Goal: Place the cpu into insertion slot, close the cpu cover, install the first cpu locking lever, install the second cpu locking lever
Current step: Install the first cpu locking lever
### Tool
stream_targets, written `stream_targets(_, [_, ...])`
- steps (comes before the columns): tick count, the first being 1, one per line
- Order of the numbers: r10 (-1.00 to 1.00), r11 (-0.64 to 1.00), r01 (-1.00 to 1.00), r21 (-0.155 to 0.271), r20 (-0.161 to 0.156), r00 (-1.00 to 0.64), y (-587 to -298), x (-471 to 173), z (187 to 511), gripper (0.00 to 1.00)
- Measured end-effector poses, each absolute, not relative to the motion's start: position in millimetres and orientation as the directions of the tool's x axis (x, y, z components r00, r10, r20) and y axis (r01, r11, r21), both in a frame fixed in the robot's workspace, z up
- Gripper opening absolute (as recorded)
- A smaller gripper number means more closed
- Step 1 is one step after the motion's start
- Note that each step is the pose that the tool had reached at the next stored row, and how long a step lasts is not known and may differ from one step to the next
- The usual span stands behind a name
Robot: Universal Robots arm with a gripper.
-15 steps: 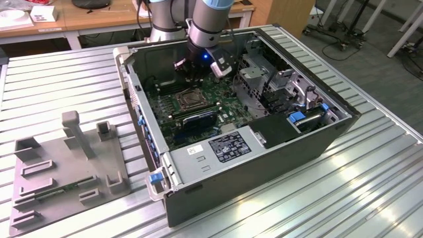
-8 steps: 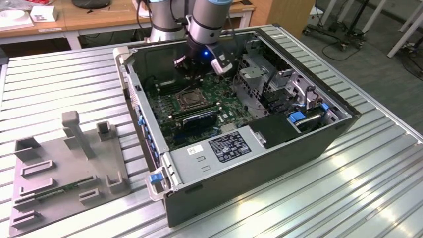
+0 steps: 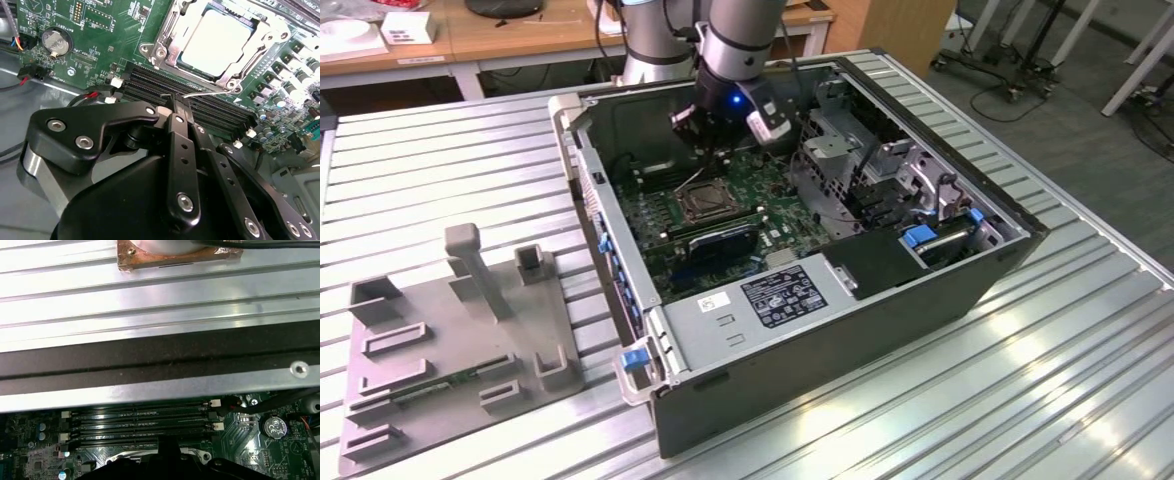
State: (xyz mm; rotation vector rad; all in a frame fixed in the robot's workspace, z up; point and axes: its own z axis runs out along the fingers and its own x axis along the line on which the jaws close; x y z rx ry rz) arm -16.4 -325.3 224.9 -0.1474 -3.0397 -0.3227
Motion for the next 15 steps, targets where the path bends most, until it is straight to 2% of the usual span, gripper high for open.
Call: stream_targets(15, [0.087, 0.973, 0.101, 0.207, 0.077, -0.993, -325, -29, 227, 0.11])
